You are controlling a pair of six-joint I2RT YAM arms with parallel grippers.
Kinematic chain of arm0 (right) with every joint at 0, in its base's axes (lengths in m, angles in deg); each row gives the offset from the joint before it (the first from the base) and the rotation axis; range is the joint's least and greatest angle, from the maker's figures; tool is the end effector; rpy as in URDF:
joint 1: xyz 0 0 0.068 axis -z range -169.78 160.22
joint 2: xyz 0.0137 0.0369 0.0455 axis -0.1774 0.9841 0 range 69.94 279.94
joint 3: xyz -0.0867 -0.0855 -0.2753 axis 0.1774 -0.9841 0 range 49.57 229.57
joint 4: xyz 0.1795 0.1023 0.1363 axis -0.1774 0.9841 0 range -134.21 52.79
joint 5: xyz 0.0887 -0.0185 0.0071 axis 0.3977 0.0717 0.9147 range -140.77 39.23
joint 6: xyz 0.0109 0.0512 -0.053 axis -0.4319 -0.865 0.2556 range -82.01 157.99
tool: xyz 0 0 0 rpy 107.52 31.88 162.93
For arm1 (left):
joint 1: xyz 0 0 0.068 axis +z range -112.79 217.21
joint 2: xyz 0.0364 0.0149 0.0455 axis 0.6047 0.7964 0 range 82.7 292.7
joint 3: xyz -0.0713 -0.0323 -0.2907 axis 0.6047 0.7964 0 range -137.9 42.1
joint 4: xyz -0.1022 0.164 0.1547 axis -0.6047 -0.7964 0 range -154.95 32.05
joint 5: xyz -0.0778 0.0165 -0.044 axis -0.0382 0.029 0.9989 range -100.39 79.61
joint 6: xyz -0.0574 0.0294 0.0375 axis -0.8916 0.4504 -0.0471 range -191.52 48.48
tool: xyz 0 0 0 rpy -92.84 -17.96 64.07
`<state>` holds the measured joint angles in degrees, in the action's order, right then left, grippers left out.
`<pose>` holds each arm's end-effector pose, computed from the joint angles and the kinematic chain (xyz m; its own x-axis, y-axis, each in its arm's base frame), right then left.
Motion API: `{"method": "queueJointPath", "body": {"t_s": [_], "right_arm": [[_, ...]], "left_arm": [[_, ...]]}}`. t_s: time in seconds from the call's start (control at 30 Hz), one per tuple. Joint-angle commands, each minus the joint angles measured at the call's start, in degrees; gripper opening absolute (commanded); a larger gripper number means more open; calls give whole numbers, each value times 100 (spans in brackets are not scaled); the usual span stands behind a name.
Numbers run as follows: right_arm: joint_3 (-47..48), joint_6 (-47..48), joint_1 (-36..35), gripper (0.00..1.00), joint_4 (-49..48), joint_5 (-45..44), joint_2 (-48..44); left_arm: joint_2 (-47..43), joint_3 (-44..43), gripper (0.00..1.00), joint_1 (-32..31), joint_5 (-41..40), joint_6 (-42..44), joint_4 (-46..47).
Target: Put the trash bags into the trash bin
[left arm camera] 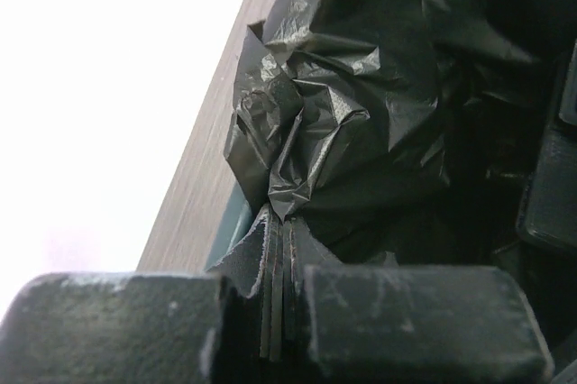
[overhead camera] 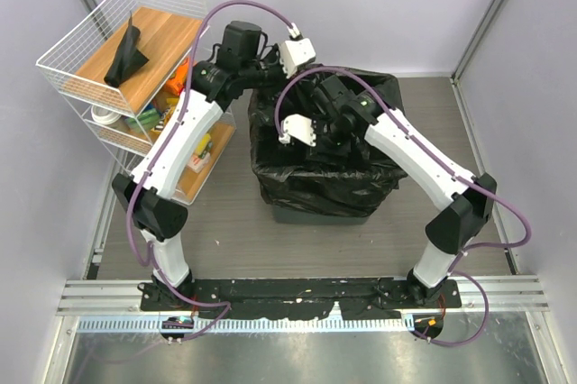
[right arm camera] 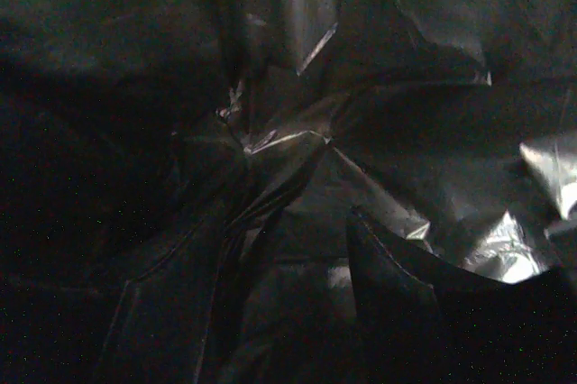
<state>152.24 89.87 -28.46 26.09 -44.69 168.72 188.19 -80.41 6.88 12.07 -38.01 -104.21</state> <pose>0.2649 0.2206 0.3538 0.0732 -0.9434 -0.3235 -0.9669 0.0124 -0.2550 0.3468 -0.2307 0.4562 0.0649 0.5532 -0.8305 0.8618 0.3885 0.3261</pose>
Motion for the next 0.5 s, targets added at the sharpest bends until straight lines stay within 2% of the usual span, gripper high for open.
{"method": "queueJointPath", "body": {"t_s": [0.0,0.17,0.47], "right_arm": [[315,-318,71,61,-218,225,-473],[552,-573,299,65,-368,577,-606],[798,-925,633,66,-544,1158,-843]], "left_arm": [[-293,-492,0,1,-136,-460,521],[-249,-677,0,9,-592,-715,820],[59,-861,0,27,-1629,-592,1286]]}}
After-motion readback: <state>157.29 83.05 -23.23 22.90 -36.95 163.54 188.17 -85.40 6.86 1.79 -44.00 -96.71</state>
